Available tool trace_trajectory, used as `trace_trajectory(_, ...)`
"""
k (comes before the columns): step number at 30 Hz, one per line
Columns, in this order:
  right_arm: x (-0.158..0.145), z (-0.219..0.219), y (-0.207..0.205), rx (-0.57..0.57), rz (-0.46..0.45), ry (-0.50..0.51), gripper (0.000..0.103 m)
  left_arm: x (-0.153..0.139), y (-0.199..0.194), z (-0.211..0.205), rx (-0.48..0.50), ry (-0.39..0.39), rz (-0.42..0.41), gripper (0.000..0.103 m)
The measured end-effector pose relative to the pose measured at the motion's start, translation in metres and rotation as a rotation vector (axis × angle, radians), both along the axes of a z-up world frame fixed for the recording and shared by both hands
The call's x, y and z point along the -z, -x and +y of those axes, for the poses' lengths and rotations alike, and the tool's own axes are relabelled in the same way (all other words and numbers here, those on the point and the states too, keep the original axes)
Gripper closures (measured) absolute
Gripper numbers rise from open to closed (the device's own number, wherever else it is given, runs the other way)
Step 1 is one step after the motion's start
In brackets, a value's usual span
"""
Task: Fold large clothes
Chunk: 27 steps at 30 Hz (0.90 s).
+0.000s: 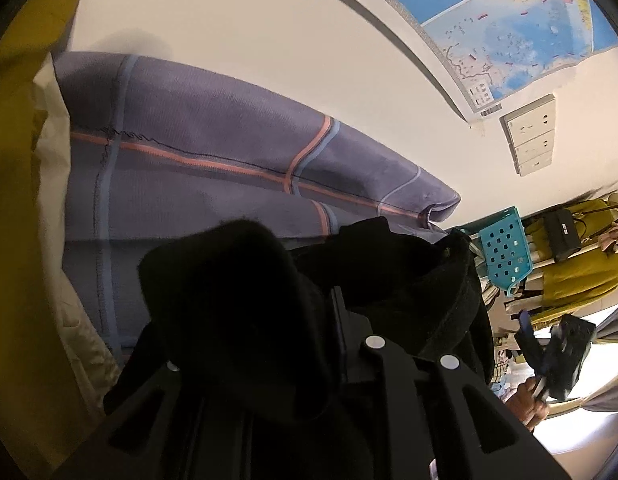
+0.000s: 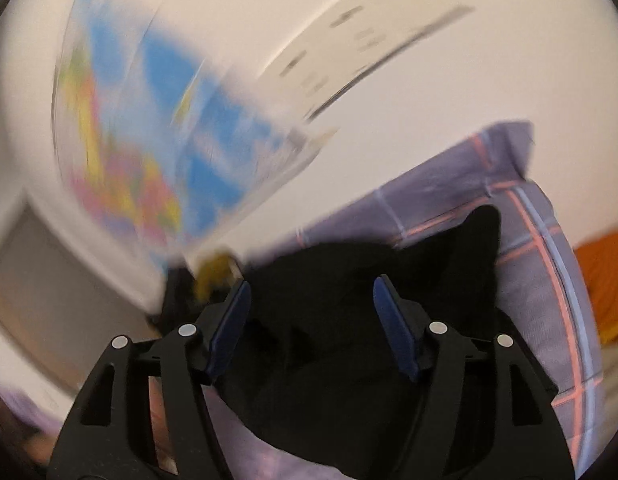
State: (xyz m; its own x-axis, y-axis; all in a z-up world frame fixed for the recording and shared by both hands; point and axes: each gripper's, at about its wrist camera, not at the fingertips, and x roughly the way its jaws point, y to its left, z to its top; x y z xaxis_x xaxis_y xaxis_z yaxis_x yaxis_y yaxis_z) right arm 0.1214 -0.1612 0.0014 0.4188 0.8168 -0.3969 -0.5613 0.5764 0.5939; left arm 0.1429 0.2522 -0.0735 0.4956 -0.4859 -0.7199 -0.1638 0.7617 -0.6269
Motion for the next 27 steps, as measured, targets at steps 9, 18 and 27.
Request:
trace_trajectory(9,0.061,0.106,-0.033,-0.065,0.020,0.412,0.054,-0.024,0.023,0.000,-0.024,0.005,-0.114,0.033)
trace_trajectory(18,0.065,0.083,-0.044,-0.029,0.090,0.311,0.047,-0.027,0.068,-0.052,0.156,-0.285,-0.225,0.031)
trace_trajectory(27,0.025,-0.038,0.048,0.131,-0.094,0.199,0.015,-0.030,0.136,-0.026,0.043,-0.360,-0.327,0.023)
